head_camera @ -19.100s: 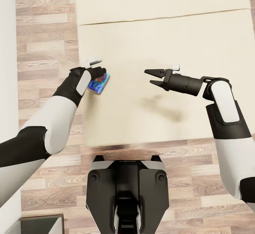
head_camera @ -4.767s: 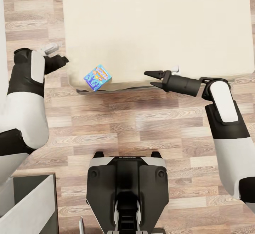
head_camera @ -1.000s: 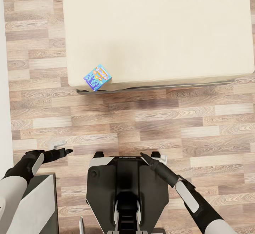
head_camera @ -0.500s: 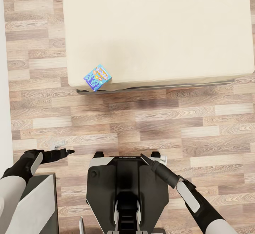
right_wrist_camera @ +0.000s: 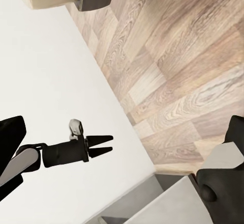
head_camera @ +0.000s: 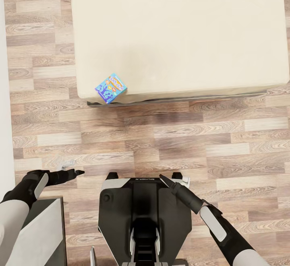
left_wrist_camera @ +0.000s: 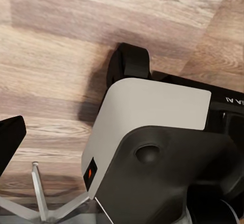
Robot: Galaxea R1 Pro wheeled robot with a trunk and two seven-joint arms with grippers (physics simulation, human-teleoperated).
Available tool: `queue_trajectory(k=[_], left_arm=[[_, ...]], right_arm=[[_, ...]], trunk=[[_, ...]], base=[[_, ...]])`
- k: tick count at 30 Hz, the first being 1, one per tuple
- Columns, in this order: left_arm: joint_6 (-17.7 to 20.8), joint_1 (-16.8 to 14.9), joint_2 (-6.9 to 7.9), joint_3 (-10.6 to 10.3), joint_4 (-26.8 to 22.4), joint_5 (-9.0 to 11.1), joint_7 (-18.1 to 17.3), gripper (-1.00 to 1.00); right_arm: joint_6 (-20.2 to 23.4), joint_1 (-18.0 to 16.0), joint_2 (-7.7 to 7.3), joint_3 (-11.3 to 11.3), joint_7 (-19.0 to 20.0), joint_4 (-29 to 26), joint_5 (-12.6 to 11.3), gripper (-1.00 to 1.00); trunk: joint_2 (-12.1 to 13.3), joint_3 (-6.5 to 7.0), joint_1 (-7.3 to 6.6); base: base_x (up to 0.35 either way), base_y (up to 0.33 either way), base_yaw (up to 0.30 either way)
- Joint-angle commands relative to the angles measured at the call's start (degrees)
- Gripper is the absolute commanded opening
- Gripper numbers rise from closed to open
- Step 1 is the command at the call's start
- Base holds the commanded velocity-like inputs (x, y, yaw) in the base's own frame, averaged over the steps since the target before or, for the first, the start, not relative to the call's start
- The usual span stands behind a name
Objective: Put all the toys in the child's room - the three board games (two on the bed and one on the table), the two jigsaw puzzles on the table, and the tennis ball on the table - inside the toy box on the table in the child's room.
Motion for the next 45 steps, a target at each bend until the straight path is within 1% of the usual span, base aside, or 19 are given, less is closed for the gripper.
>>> queue_trajectory(k=[1,11,21,30,35,45], left_arm=[[0.46,-0.01,0.01,0.20,-0.03,0.36,-0.02,1.00],[0.73,-0.01,0.08,0.28,-0.03,0.46,-0.11,1.00],[2.33,-0.01,0.10,0.41,-0.10,0.64,-0.12,1.00],[2.66,-0.08,0.07,0.38,-0.62,0.67,-0.11,1.00],[3.56,-0.09,0.06,0.37,-0.91,0.67,-0.12,1.00],[4.02,-0.09,0.06,0.37,-1.31,0.73,-0.12,1.00]], right_arm=[[0.45,-0.01,0.00,0.15,0.05,-0.01,-0.57,1.00],[-1.25,-0.01,0.16,0.31,0.04,-0.01,-0.52,1.00],[-1.56,-0.01,0.21,0.47,0.00,-0.01,-0.44,1.00],[-1.67,-0.01,0.33,0.57,-0.04,-0.01,-0.43,1.00],[-2.43,-0.01,0.35,0.74,-0.06,-0.01,-0.40,1.00],[-3.04,-0.01,0.40,0.84,-0.19,0.05,-0.34,1.00]], trunk=[[-0.09,-0.05,0.04],[-0.09,-0.05,0.04],[-0.09,0.03,0.04],[-0.09,0.25,0.04],[-0.09,0.39,0.04],[-0.09,0.66,0.04]], base=[[0.000,0.000,0.000],[0.000,0.000,0.000],[0.000,0.000,0.000],[0.000,0.000,0.000],[0.000,0.000,0.000],[0.000,0.000,0.000]])
